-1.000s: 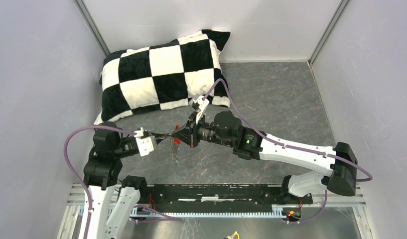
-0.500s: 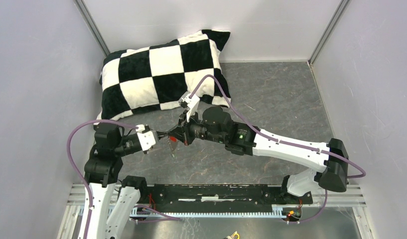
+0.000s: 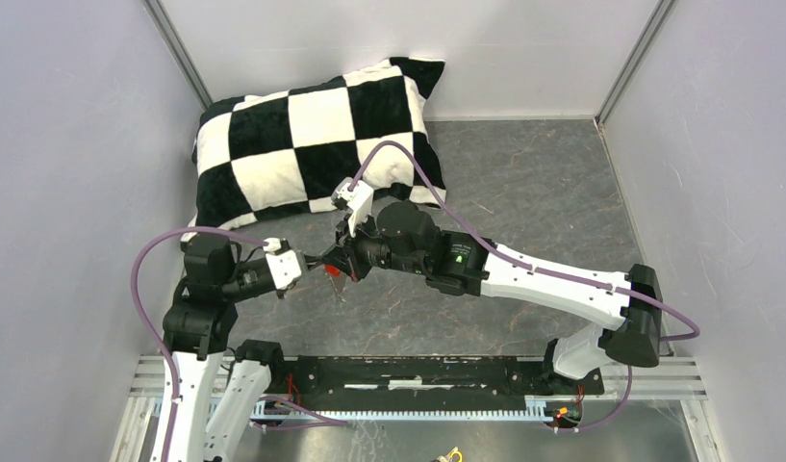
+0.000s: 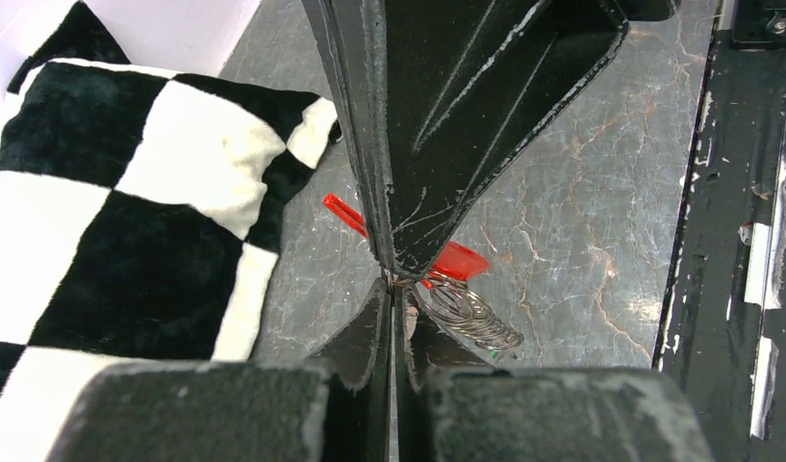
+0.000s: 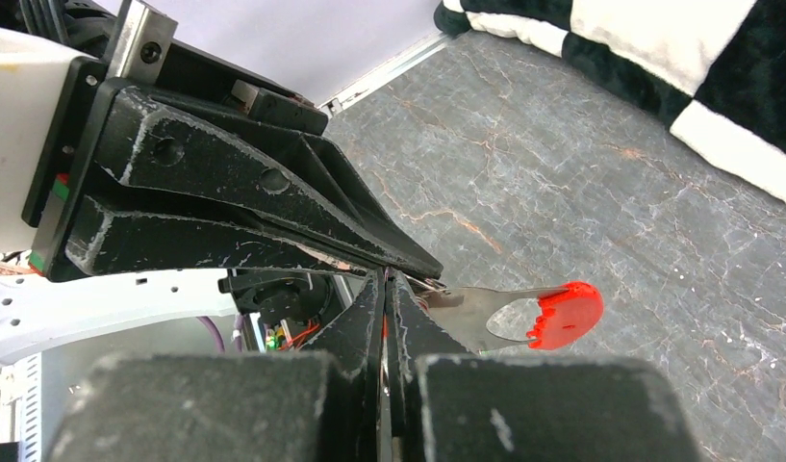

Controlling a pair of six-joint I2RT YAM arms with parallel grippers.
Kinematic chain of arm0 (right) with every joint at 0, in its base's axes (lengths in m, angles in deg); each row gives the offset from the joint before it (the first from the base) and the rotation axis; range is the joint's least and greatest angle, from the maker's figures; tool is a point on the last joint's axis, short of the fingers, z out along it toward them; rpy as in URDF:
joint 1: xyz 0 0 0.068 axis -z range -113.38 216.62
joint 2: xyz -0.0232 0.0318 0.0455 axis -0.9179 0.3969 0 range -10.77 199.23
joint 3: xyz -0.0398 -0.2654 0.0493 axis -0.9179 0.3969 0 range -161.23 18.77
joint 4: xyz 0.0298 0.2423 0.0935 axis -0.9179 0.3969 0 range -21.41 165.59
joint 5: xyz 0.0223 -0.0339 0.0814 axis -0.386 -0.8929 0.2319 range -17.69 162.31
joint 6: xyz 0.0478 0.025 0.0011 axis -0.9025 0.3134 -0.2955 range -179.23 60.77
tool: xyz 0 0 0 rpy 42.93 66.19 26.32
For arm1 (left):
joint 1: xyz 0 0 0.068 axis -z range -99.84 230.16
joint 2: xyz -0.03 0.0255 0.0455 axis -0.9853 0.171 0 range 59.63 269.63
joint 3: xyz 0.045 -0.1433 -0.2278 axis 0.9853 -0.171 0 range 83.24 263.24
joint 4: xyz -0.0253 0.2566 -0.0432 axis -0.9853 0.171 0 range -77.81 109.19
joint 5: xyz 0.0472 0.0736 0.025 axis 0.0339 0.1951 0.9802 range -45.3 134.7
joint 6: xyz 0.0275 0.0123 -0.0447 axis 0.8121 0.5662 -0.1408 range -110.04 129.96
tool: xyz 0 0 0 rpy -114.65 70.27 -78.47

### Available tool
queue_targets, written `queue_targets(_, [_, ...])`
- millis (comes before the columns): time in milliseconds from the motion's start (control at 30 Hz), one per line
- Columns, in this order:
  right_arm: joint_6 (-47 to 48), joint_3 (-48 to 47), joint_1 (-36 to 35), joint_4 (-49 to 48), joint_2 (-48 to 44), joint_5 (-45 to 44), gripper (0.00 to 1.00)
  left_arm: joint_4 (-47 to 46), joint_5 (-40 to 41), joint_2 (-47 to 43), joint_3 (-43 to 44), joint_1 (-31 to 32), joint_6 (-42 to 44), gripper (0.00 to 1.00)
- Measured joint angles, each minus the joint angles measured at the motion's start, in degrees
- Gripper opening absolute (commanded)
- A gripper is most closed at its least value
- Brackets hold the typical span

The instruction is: Put the keys on the keyring

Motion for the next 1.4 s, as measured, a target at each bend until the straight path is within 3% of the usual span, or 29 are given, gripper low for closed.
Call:
queue_targets(500, [-1.73, 0.74, -0.63, -2.47, -2.54, 2.1, 0.0, -4.66, 0.0, -7.87, -0.59, 0.0, -5.38, 0.02])
queue_targets(800, [-1.73, -0.17, -0.63, -1.64, -2.32, 2.12, 0.0, -6.36, 0.0, -7.78, -0.76, 0.0, -9.2, 0.02])
queue_targets(833, [-1.73, -0.31, -0.63, -1.49, -2.27, 2.08, 0.0, -6.49, 0.0, -7.69, -0.76, 0.0, -9.31, 0.04])
queue_targets(967, [-1.79, -0.33, -0.17, -1.44, -2.27, 2.01, 0.0, -6.69, -0.11, -7.3, -0.76, 0.0, -9.9, 0.29])
queue_targets(1067, [-2.67, 0.24, 1.4, -1.57, -2.38, 3.5, 0.0, -7.21, -1.97, -7.69, -0.76, 0.07, -9.84, 0.42])
queue_targets(1200, [-4.17, 1.86, 3.1, -1.88, -2.97, 5.81, 0.0, -7.41, -3.41, -8.87, -0.76, 0.07, -9.79, 0.49])
queue_targets(1400, [-5.55, 2.89, 4.33, -1.73, -3.06, 6.93, 0.0, -8.81, -5.01, -9.73, -0.76, 0.59, -9.84, 0.49])
